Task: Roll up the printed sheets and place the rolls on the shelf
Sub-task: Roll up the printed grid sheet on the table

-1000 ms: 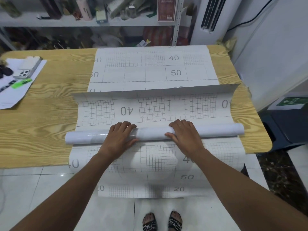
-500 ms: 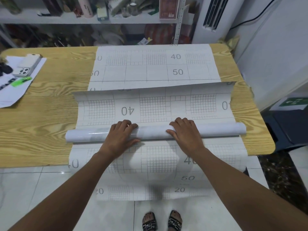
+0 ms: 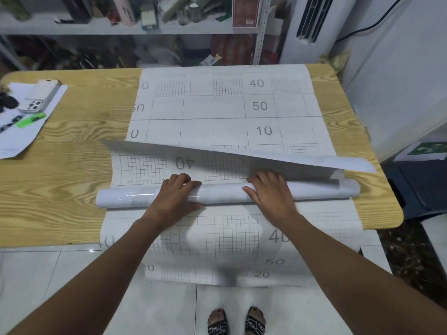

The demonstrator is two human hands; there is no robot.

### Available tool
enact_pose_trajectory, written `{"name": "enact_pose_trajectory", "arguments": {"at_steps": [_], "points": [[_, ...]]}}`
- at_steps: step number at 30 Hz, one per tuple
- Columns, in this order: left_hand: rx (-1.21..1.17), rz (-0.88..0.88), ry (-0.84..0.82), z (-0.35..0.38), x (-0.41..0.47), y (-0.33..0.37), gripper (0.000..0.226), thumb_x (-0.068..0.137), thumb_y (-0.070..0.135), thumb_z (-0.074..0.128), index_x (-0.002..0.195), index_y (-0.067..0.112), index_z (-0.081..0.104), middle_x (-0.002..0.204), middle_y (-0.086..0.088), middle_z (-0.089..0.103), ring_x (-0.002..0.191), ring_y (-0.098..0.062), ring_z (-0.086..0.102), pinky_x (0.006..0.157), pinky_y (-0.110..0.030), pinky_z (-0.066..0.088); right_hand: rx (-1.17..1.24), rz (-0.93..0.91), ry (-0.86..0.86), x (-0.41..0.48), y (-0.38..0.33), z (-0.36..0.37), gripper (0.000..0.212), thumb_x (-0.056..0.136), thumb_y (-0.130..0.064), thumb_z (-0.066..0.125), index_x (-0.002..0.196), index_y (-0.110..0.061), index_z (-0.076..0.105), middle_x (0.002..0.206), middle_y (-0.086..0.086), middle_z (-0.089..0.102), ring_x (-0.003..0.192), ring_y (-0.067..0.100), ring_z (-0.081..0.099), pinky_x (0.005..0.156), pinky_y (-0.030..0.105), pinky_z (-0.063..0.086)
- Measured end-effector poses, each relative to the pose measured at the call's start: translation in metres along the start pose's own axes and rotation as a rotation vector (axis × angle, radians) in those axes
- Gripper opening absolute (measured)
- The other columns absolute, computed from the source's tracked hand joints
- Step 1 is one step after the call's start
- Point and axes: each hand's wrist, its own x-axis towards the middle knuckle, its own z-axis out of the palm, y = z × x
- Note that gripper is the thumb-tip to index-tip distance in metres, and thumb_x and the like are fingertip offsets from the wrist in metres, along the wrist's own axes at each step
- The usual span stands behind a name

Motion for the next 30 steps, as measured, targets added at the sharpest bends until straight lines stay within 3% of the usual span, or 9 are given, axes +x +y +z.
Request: {"name": "enact_pose_trajectory", "arguments": {"at_steps": [7, 12, 16, 20, 23, 30], "points": [[0.002, 0.023, -0.012, -0.004, 0.003, -0.003, 0.059, 0.064, 0.048, 0.068, 0.109, 0.01, 0.062, 0.092, -0.006, 0.056, 0.089, -0.018, 0.039, 0.076, -0.035, 0.036, -0.006, 0.007, 0.017, 0.003, 0.0, 0.001, 0.048, 0.094, -0.046, 0.025, 0.102, -0.017, 0.062, 0.09, 0.0, 0.06, 0.082, 0.021, 0.054, 0.075, 0.033, 0.04], [-0.026, 0.013, -0.032, -0.008, 0.005, -0.001, 0.065, 0.065, 0.038, 0.079, 0.118, 0.009, 0.055, 0.098, -0.005, 0.057, 0.092, -0.017, 0.037, 0.079, -0.037, 0.037, 0.0, 0.0, 0.013, 0.003, 0.001, 0.003, 0.047, 0.095, -0.044, 0.025, 0.106, -0.016, 0.061, 0.095, 0.002, 0.062, 0.086, 0.023, 0.056, 0.082, 0.035, 0.038], [-0.022, -0.029, -0.048, -0.008, 0.007, -0.003, 0.055, 0.069, 0.039, 0.075, 0.112, 0.01, 0.058, 0.1, -0.004, 0.06, 0.094, -0.025, 0.048, 0.08, -0.034, 0.034, 0.01, 0.009, -0.007, 0.003, 0.001, 0.0, 0.048, 0.096, -0.044, 0.024, 0.107, -0.016, 0.061, 0.096, 0.001, 0.061, 0.084, 0.022, 0.055, 0.081, 0.036, 0.042], [-0.003, -0.032, -0.069, -0.01, 0.008, -0.003, 0.054, 0.071, 0.056, 0.056, 0.104, 0.013, 0.061, 0.095, -0.001, 0.061, 0.088, -0.025, 0.051, 0.078, -0.033, 0.034, 0.026, 0.01, -0.02, 0.001, 0.0, -0.003, 0.048, 0.095, -0.044, 0.024, 0.107, -0.016, 0.061, 0.096, 0.001, 0.061, 0.084, 0.022, 0.055, 0.082, 0.036, 0.043], [-0.003, -0.03, -0.07, -0.011, 0.008, -0.003, 0.051, 0.074, 0.053, 0.056, 0.104, 0.013, 0.061, 0.096, -0.002, 0.061, 0.089, -0.026, 0.05, 0.079, -0.036, 0.035, 0.048, 0.015, -0.023, 0.0, 0.0, -0.003, 0.048, 0.095, -0.044, 0.024, 0.108, -0.015, 0.06, 0.097, 0.0, 0.06, 0.086, 0.022, 0.055, 0.084, 0.036, 0.042], [0.014, -0.022, -0.097, -0.011, 0.004, -0.002, 0.056, 0.083, 0.058, 0.031, 0.109, 0.016, 0.057, 0.1, 0.001, 0.058, 0.093, -0.022, 0.047, 0.084, -0.033, 0.03, 0.087, 0.016, -0.033, -0.002, 0.0, -0.004, 0.048, 0.095, -0.045, 0.025, 0.109, -0.015, 0.059, 0.099, 0.0, 0.06, 0.089, 0.022, 0.055, 0.088, 0.037, 0.041]]}}
